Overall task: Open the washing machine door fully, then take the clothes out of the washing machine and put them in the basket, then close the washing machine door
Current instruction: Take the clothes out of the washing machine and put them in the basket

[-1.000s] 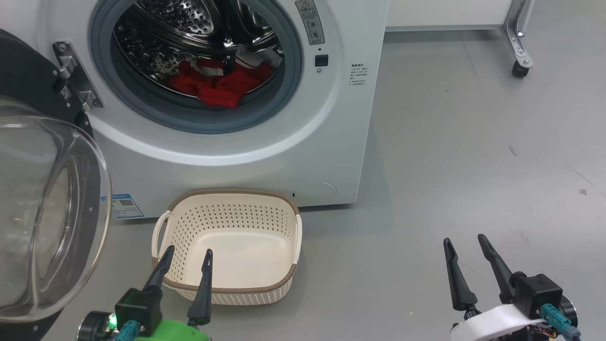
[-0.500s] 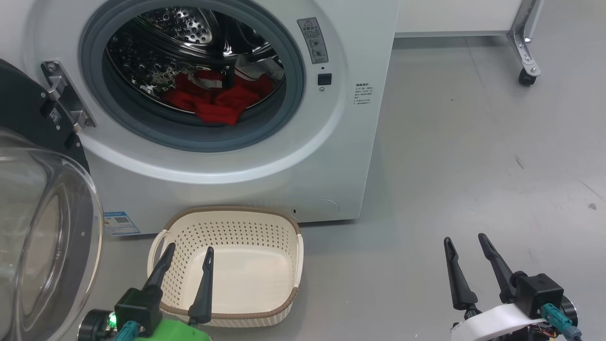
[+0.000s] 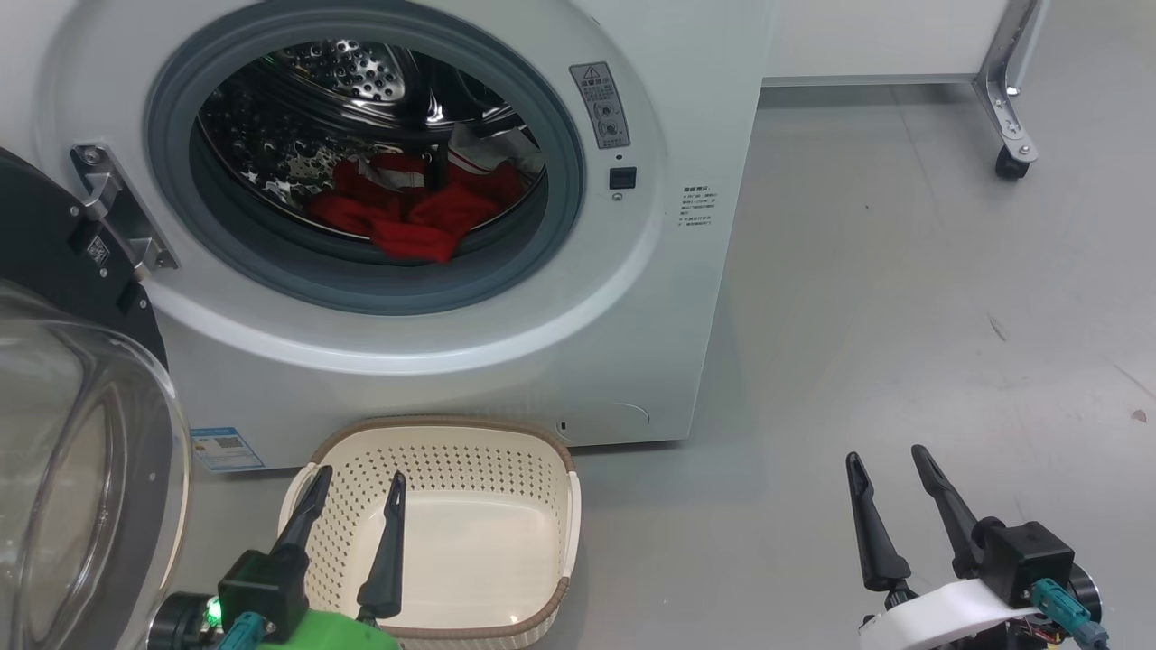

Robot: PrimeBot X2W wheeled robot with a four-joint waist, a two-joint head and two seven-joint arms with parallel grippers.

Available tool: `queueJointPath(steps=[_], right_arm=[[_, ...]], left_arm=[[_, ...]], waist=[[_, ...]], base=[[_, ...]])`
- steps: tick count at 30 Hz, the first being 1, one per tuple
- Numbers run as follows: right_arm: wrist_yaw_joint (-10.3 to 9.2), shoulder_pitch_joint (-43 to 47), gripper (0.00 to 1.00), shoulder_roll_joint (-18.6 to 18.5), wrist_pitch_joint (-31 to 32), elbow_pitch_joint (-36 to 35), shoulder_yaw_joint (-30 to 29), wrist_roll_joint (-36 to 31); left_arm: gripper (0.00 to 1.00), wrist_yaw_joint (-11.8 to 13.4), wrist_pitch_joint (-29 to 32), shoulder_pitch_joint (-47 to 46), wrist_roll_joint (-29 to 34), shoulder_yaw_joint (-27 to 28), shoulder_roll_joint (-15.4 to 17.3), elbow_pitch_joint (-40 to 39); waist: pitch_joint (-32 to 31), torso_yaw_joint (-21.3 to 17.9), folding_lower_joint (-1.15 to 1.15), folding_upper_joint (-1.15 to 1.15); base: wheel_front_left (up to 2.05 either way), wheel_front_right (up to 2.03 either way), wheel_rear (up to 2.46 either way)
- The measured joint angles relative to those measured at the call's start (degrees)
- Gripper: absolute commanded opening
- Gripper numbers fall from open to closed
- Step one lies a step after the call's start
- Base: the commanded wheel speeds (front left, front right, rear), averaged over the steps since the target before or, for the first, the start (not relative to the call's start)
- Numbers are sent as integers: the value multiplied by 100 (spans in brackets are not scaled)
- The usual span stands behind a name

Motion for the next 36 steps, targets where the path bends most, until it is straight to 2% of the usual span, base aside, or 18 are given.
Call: queueJointPath(steps=[23, 36], right_arm=[[-5, 1, 100, 1, 1, 11, 32, 7], [-40, -43, 100, 1, 0, -199, 65, -8]], left_arm=[[100, 43, 1, 1, 25, -16, 3, 42], [100, 90, 44, 1, 8, -69, -1, 9]], waist=[[-20, 27, 0, 0], [405, -32, 0, 0]], base=[[2, -2, 0], [0, 0, 0]])
